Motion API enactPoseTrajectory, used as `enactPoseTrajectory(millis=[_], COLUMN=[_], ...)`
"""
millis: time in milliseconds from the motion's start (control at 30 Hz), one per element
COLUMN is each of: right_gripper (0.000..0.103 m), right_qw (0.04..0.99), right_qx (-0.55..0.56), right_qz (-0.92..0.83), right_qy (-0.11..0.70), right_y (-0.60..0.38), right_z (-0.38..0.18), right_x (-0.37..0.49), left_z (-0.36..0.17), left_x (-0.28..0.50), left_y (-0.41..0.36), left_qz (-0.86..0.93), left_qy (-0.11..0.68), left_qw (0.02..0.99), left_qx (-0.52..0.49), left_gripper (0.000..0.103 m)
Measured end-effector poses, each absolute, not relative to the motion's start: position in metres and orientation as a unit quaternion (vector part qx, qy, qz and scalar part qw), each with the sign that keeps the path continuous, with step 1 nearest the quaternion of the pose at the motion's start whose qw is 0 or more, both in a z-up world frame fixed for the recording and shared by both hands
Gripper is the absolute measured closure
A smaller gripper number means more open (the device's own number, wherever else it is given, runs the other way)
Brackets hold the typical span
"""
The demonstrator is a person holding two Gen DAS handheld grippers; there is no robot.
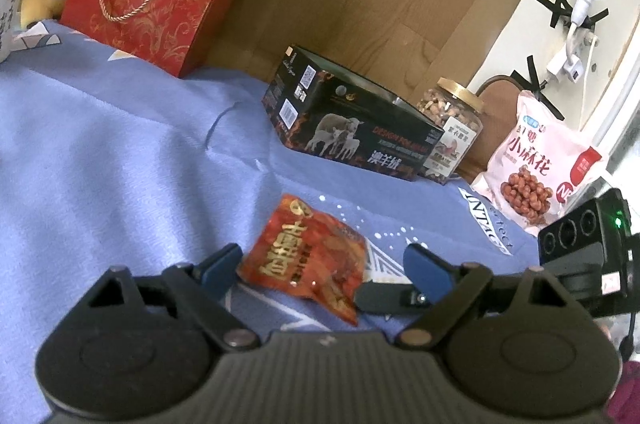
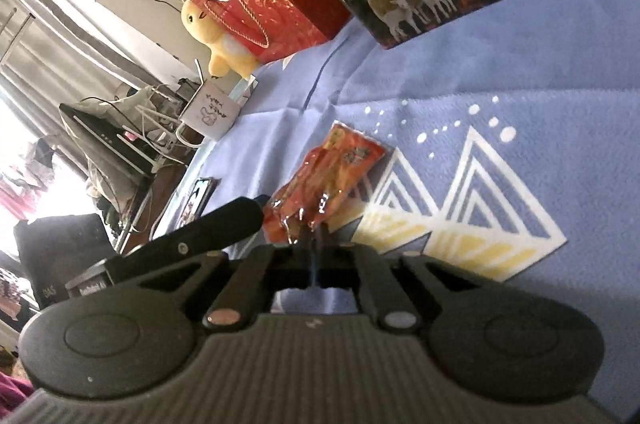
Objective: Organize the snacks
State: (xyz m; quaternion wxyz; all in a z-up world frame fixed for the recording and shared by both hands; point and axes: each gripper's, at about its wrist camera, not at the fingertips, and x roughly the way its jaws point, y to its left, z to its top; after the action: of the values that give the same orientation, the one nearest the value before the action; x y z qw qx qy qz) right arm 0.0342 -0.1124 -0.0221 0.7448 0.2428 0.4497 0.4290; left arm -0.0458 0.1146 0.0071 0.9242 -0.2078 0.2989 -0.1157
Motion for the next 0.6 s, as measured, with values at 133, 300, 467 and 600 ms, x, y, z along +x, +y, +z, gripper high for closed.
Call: enactPoseTrajectory(millis=[133,300,467,600], right_gripper=[0.099,0.099,0.095,0.092], right_qw=[0.757,0.748,0.73,0.75], right_qx=[0.228,0.23,0.222,0.223], right_qz=[0.426,0.446,0.482,0.455], right_qy=[0.439,0.435,0.431,0.425], right_y=[-0.112,-0.113,-0.117,-0.135], right_z=[-0.018,-0.011,0.001,0.006], right_x=[0.026,0.003,-0.037,-0.057], left_z=[0.007,0.007,0.01,0.008], left_x=[-0.045,-0.044,-0.049,-0.048], left_y=[0.118,0.118,0.105,0.114], left_qz=[-0.126,-0.151,-0.184,-0.184], left_qy=[0.299,0.305,0.303,0.305], left_qw=[0.92,0.913,0.915,0.907], left_qx=[-0.221,-0.224,-0.194,-0.225], left_gripper=[0.013,0.019,0.022,0.022])
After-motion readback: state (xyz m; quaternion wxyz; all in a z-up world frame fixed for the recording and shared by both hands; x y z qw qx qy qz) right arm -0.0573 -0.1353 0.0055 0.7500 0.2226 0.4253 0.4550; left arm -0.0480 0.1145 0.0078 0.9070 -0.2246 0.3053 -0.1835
